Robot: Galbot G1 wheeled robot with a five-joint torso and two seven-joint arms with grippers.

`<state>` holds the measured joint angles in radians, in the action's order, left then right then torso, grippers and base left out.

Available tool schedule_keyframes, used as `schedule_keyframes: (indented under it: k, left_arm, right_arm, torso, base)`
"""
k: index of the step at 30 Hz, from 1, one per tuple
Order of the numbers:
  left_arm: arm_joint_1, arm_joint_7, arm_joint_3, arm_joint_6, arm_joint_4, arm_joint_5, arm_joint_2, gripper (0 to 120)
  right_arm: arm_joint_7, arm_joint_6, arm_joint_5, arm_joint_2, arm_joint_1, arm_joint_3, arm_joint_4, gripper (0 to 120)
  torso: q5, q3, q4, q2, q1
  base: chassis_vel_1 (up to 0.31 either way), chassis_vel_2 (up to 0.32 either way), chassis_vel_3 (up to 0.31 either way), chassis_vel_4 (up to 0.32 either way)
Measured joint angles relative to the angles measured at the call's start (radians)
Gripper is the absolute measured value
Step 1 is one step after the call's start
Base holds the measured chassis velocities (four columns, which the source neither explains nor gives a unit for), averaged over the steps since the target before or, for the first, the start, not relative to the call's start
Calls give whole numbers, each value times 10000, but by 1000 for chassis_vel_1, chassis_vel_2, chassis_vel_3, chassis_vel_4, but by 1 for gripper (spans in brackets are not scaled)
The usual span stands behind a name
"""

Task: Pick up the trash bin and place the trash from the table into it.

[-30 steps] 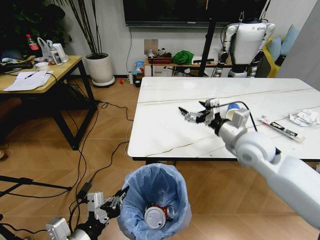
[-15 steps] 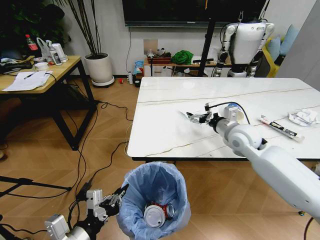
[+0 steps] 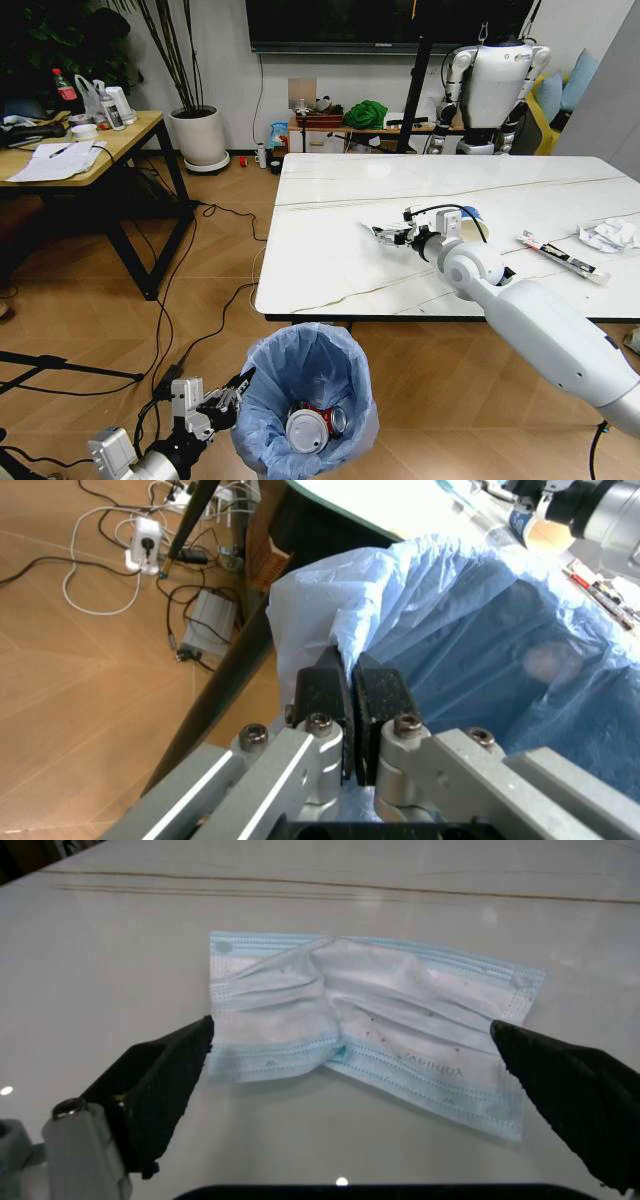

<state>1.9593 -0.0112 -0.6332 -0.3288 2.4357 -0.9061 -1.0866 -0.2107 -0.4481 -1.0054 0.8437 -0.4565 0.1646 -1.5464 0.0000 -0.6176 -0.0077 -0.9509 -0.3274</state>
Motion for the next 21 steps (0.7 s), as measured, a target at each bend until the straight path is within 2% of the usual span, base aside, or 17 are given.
schedule_keyframes:
  k: [3,5,8,11,13,15,16,17,19,21]
  left_arm:
    - [-1,1,-4,0,-4,-5,-2,0]
    - [-4,1,-13,-1,-13,-15,-1,0]
    - [-6,1,-15,-1,-18,-21,2,0]
    - [-23,1,-16,-1,-35,-28,9,0]
    - [-26,1,-16,-1,-40,-28,9,0]
    - [-35,1,-16,-1,-53,-30,10,0]
    - [-35,1,-16,-1,-53,-30,10,0]
    - [-39,1,-13,-1,-58,-31,9,0]
    - [-40,1,-12,-2,-59,-31,10,0]
    - [-52,1,-9,-1,-68,-40,11,0]
  right_arm:
    - [60,11,44,32,64,62,188,97]
    - [129,18,82,38,82,122,313,87]
    - [161,24,94,40,84,142,357,82]
    - [187,36,108,31,84,174,377,67]
    - [193,37,111,22,84,182,377,64]
    - [200,37,113,7,83,195,368,52]
    - [200,37,113,7,83,195,368,52]
    - [202,36,113,-10,74,199,350,45]
    - [204,36,113,-18,70,203,342,41]
    - [213,21,93,-55,54,208,285,32]
  torso:
    - [0,0,0,0,0]
    - [0,0,0,0,0]
    - [1,0,0,0,0]
    - [0,0,0,0,1]
    - [0,0,0,0,1]
    - [0,0,0,0,1]
    - [0,0,0,0,1]
    - [0,0,0,0,1]
    - [0,0,0,0,1]
    - [0,0,0,0,1]
  base:
    - [0,0,0,0]
    - [0,0,0,0]
    - [0,0,0,0]
    - [0,0,0,0]
    - [0,0,0,0]
    - [0,0,0,0]
    - [0,0,0,0]
    - [0,0,0,0]
    - [0,0,0,0]
    - [0,0,0,0]
